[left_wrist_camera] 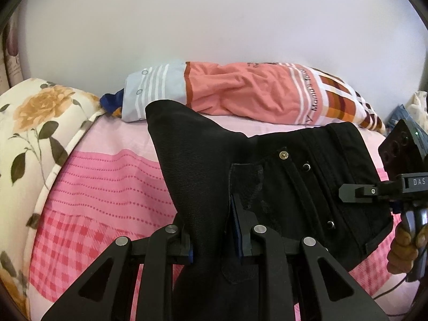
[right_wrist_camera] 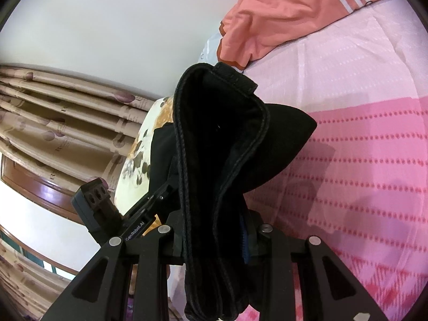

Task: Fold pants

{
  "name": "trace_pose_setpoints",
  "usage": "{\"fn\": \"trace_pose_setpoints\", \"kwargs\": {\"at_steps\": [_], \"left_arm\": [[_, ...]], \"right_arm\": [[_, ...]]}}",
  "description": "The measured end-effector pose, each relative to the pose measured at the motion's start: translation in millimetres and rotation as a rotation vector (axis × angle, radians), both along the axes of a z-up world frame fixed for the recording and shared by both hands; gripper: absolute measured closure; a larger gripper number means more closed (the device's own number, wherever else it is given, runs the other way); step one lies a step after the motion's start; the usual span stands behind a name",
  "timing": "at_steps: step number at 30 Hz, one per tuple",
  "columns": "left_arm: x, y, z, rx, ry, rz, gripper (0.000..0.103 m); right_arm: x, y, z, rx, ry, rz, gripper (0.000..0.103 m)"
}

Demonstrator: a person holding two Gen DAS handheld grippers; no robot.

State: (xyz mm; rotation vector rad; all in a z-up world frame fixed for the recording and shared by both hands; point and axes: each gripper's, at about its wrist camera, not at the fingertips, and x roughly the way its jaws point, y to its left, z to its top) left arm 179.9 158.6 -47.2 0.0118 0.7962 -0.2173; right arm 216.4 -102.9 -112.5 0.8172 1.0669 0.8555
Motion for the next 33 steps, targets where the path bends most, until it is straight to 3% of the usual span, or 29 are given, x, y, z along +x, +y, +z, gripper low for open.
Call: {"fn": "trace_pose_setpoints", "kwargs": {"at_steps": [17, 23, 26, 30, 33], "left_arm": [[29.9, 12.7, -38.6, 0.021, 0.043, 0.036, 0.079], [29.5, 17.2, -44.3, 0.054, 0.025, 0.094, 0.060], [28.1, 22.1, -43.6, 0.084, 0.011, 0.151, 0.040], [17.7, 25.4, -32.3, 0.117, -0.052, 0.214, 0.018], [9.9, 23.4, -23.0, 0.156, -0.099, 0.246, 0.009]], "right_arm": [[23.6, -3.7, -31.4, -0.028, 0.027, -0.019, 0.075], [21.6, -8.9, -39.1, -0.073, 0.038, -0.041, 0.071], [19.1, -8.6, -35.7, -0.146, 0.017, -0.058, 0.066], [7.5, -9.3, -19.5, -0.277, -0.060, -0.111, 0.063], [-8.4, -8.5, -0.1, -0.372, -0.131, -0.154, 0.055]]}}
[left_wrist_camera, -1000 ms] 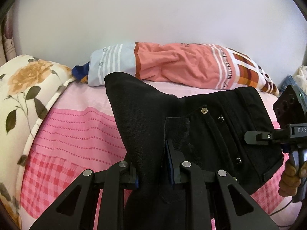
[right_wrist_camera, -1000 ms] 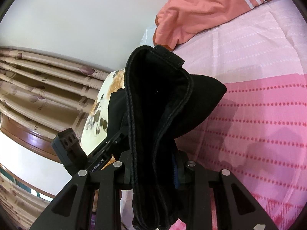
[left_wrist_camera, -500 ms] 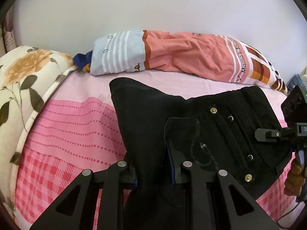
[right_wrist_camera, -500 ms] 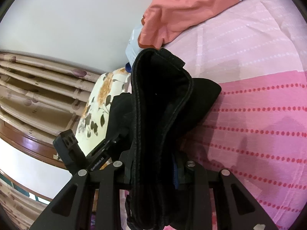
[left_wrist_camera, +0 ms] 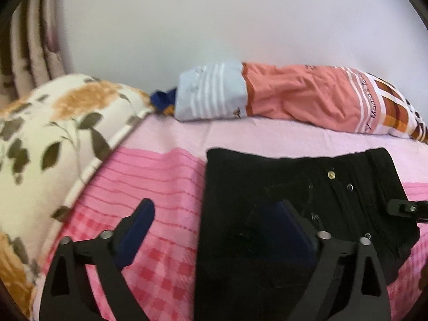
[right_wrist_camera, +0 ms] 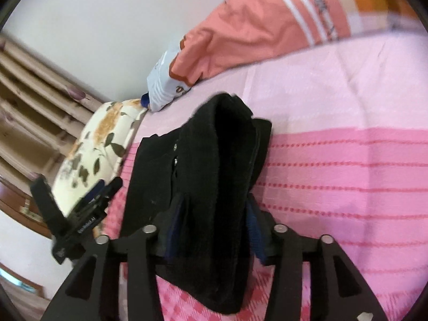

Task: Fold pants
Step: 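Lower the pants onto the bedspread and open both grippers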

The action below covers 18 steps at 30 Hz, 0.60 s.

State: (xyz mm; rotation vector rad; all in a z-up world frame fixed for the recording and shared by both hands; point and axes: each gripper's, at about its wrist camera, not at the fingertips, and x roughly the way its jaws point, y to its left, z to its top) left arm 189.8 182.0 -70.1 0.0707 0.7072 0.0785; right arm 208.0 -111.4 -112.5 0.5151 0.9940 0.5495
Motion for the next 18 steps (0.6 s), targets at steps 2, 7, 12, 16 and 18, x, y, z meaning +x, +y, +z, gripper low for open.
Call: {"fn": "trace_pose_setpoints", "kwargs": {"at_steps": [2, 7, 12, 16, 18], "left_arm": [[-5.5, -4.3, 5.3, 0.031, -0.024, 0.020, 0.008], [-20.5, -11.1, 18.1, 0.034, -0.061, 0.044, 0.005], [-40.4, -14.1, 36.1, 0.002, -0.104, 0.069, 0.004], [-60.2, -18.1, 54.0, -0.011, -0.142, 0.072, 0.003], [-73.1, -20.9, 63.4, -0.013, -0.172, 0.063, 0.002]], "right_arm": [[-13.7, 1.1, 16.3, -0.044, -0.069, -0.023, 0.045], [-42.3, 20.7, 51.3, -0.188, -0.211, -0.029, 0.024], [-76.5, 46.6, 71.5, -0.340, -0.342, -0.077, 0.007], [-96.4, 54.0, 80.8, -0.410, -0.389, -0.145, 0.003], [-104.8, 50.3, 85.9, -0.416, -0.393, -0.201, 0.002]]}}
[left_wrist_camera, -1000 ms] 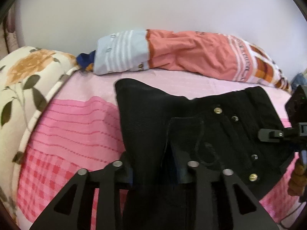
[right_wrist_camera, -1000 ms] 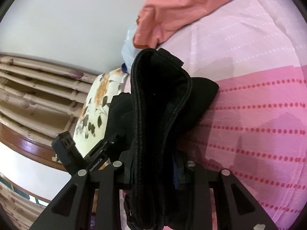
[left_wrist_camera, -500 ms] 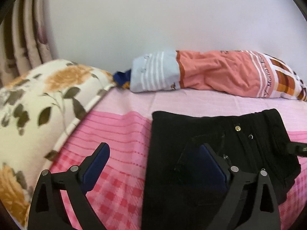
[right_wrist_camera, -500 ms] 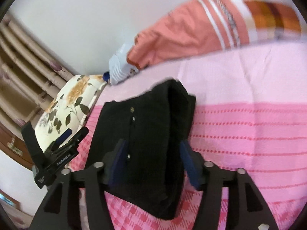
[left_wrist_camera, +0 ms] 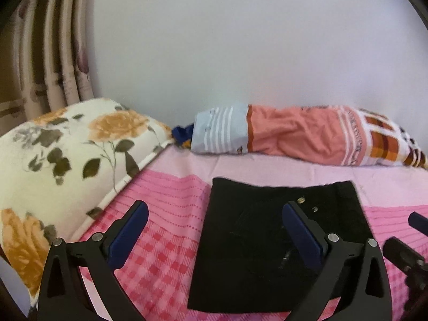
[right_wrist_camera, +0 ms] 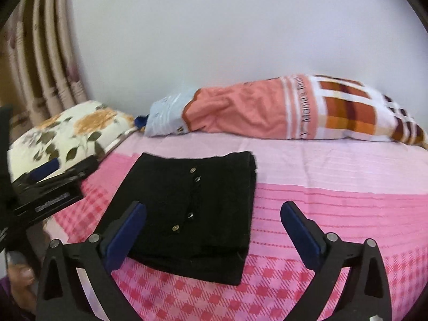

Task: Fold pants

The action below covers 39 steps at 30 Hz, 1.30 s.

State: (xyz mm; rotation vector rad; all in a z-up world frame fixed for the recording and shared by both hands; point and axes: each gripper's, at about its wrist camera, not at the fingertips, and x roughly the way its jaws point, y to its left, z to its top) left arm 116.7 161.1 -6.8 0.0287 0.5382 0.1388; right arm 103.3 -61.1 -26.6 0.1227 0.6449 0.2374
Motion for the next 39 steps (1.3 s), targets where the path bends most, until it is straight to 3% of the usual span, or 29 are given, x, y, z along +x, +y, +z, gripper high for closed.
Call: {"fn": "trace_pose_setpoints", "kwargs": {"at_steps": [6, 11, 20, 23, 32, 39], "left_arm": [[-31.8, -5.1, 25.5, -0.006, -0.036, 0.001, 0.000], [-55.5, -10.4, 41.4, 0.011, -0.071, 0.009, 0.000], [-101.1, -26.8, 79.0, 0.094, -0.194, 0.072, 0.000], [-113.2, -35.0, 85.5, 0.122, -0.226, 0.035, 0.000], [-126.8, -51.4, 98.8, 0.137, -0.191, -0.068, 0.000], [-144.2, -47.7, 108.1, 0.066, -0.229, -0.118, 0.000]], "right_arm": [[-13.4, -10.5, 13.9, 0.023, 0.012, -0.053, 0.001], [-35.2, -11.2, 29.7, 0.036, -0.034, -0.061, 0.001], [-67.3, -9.0, 54.3, 0.040, -0.092, -0.045, 0.001], [-75.0, -10.5, 59.0, 0.045, -0.104, -0.049, 0.001], [-88.0, -17.0, 65.4, 0.068, -0.109, -0.061, 0.001], [-95.1, -16.6, 68.4, 0.071, -0.112, -0.055, 0.000]]}}
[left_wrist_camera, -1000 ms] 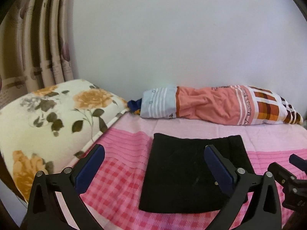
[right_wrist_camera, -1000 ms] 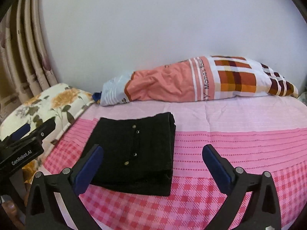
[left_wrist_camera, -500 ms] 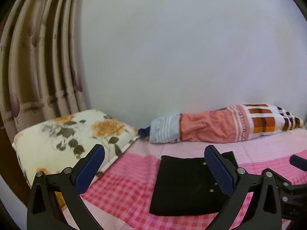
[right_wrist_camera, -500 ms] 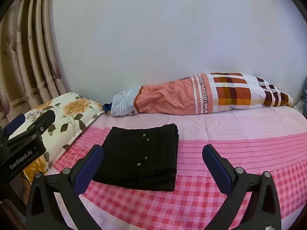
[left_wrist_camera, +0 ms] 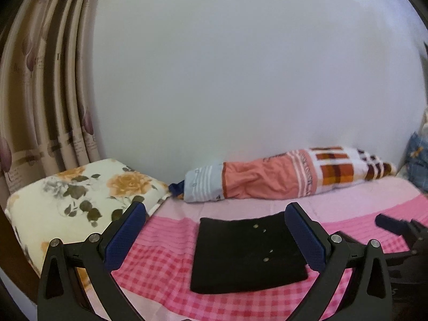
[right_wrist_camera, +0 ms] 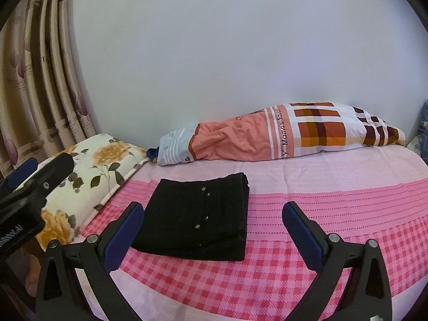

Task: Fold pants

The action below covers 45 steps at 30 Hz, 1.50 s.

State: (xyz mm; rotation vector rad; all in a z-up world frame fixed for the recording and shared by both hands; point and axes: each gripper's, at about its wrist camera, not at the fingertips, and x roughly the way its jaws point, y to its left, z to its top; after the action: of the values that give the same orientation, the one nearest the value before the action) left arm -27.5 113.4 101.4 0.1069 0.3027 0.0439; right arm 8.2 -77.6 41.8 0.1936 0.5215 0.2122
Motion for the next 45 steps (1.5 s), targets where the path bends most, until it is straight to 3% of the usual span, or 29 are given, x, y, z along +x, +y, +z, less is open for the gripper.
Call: {"fn": "trace_pose_setpoints", "kwargs": {"at_steps": [9, 23, 30, 45], "left_arm": [[-6.2, 12.2, 5.4, -0.082, 0.016, -0.011, 0.000], [-7.2, 17.2, 2.5, -0.088, 0.017, 0.010, 0.000], [0.8, 22.8, -5.4, -0.124, 0.061, 0.002, 0.000], [7.1, 18.9, -24.2, -0.111, 0.103, 0.013, 0.000]], "right_arm": [[-7.6, -0.8, 4.8, -0.001, -0.013, -0.005, 0.000], [-10.7, 0.8, 7.2, 0.001, -0.006, 0.010, 0.000], [-11.1, 1.3, 7.1, 0.001, 0.000, 0.015, 0.000], [-5.5, 3.4, -0.8, -0.009, 0.025, 0.027, 0.000]]}}
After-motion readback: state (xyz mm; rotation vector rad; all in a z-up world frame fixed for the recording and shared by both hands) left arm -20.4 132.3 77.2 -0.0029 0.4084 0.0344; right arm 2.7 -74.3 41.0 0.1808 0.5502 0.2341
